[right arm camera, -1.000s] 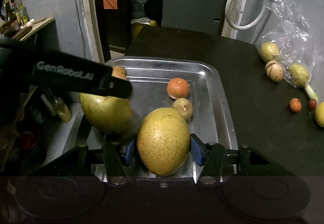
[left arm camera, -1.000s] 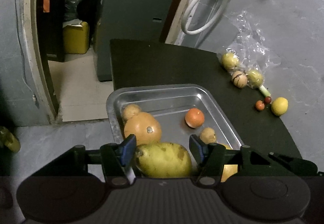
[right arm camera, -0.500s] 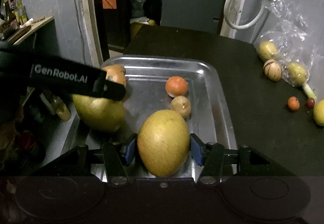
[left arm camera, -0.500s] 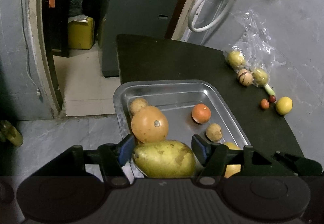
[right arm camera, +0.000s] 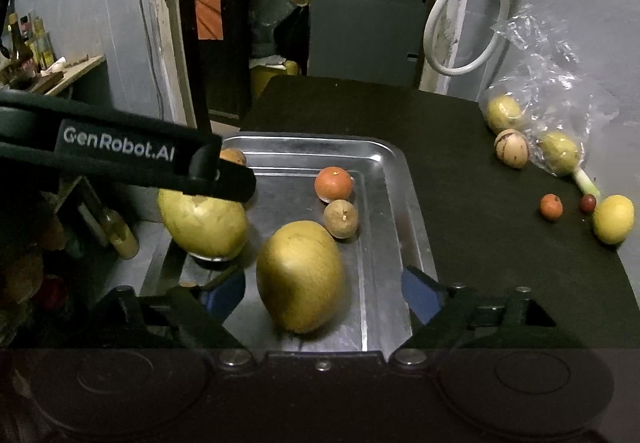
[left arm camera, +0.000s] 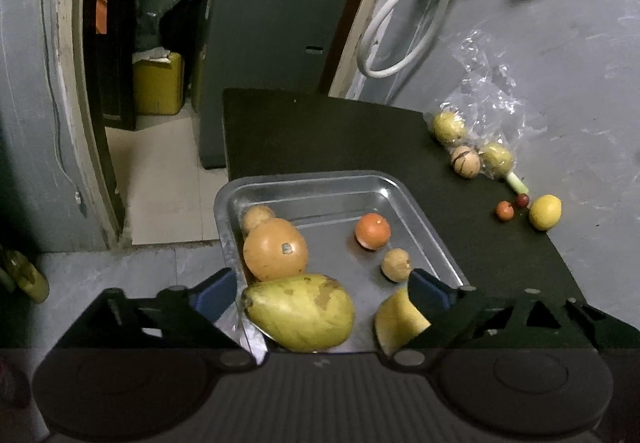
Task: Organize fruits
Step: 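Lower both pears into the tray and open both tools, then move both tools away from the tray toward the remaining fruits, then grasp the yellow lemon with the right tool while the left tool grasps the small tangerine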
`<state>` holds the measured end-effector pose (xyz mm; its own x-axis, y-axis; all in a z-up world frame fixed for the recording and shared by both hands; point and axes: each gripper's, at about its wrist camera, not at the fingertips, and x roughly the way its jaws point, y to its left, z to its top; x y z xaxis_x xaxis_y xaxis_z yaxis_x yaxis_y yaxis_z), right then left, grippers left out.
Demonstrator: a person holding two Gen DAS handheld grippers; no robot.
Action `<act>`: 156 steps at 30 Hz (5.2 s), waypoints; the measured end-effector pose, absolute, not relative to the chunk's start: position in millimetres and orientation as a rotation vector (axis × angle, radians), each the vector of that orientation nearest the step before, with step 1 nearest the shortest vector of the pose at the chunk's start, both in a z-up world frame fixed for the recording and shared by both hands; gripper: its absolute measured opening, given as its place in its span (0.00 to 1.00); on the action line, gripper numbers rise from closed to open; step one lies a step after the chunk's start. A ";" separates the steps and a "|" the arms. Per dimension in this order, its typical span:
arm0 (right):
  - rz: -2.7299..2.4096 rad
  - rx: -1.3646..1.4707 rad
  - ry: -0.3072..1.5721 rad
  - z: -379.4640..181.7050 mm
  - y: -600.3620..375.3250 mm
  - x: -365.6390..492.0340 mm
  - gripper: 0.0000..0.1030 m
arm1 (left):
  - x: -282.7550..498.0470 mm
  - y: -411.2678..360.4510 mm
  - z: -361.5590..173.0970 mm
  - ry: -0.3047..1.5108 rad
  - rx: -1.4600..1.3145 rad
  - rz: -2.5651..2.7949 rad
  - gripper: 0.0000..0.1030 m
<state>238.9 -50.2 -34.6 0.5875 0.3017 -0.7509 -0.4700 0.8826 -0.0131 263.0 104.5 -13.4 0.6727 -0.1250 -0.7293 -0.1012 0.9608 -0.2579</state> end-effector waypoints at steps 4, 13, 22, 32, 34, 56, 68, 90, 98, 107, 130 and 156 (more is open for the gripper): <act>0.460 -0.212 0.810 -27.7 -56.0 227.4 0.95 | 254.3 100.1 -5.5 0.813 -0.275 0.002 0.99; 0.470 -0.219 0.785 -16.0 -67.0 198.0 0.99 | 236.7 88.4 3.8 0.814 -0.247 -0.017 0.99; 0.514 -0.203 0.798 -8.3 -77.7 177.8 0.99 | 218.5 75.7 8.6 0.831 -0.189 -0.054 0.99; 0.573 -0.271 0.869 -14.3 -86.0 146.5 0.99 | 183.4 82.2 -2.8 0.895 -0.218 -0.138 0.99; 0.566 -0.279 0.878 -15.0 -89.8 141.6 0.99 | 176.4 85.0 -6.8 0.917 -0.224 -0.153 0.99; 0.249 -0.228 0.997 -31.9 -155.4 143.8 0.99 | 159.5 31.4 -11.1 1.009 -0.027 -0.374 0.99; 0.061 -0.210 0.922 -23.8 -196.3 170.5 0.99 | 190.1 -20.0 -6.1 1.003 0.117 -0.394 0.99; 0.023 -0.006 0.756 14.3 -264.7 274.9 0.99 | 285.1 -63.2 34.1 0.902 0.133 -0.216 1.00; 0.029 0.080 0.767 7.4 -275.3 306.3 0.99 | 321.9 -80.6 31.0 0.887 0.183 -0.187 0.99; 0.032 0.153 0.794 -12.2 -283.2 340.9 0.99 | 361.2 -95.2 13.3 0.904 0.214 -0.153 0.99; -0.255 0.476 0.743 -50.3 -293.4 411.5 0.83 | 429.7 -140.0 -62.8 0.725 0.397 -0.421 0.99; -0.318 0.544 0.816 -86.0 -303.3 447.5 0.61 | 465.1 -164.9 -89.0 0.738 0.368 -0.551 0.54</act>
<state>447.5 -303.3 -86.0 0.6492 -0.0615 -0.7581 0.4677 0.8183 0.3341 465.1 -164.9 -89.0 0.6096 -0.3398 -0.7162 0.5899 0.7980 0.1235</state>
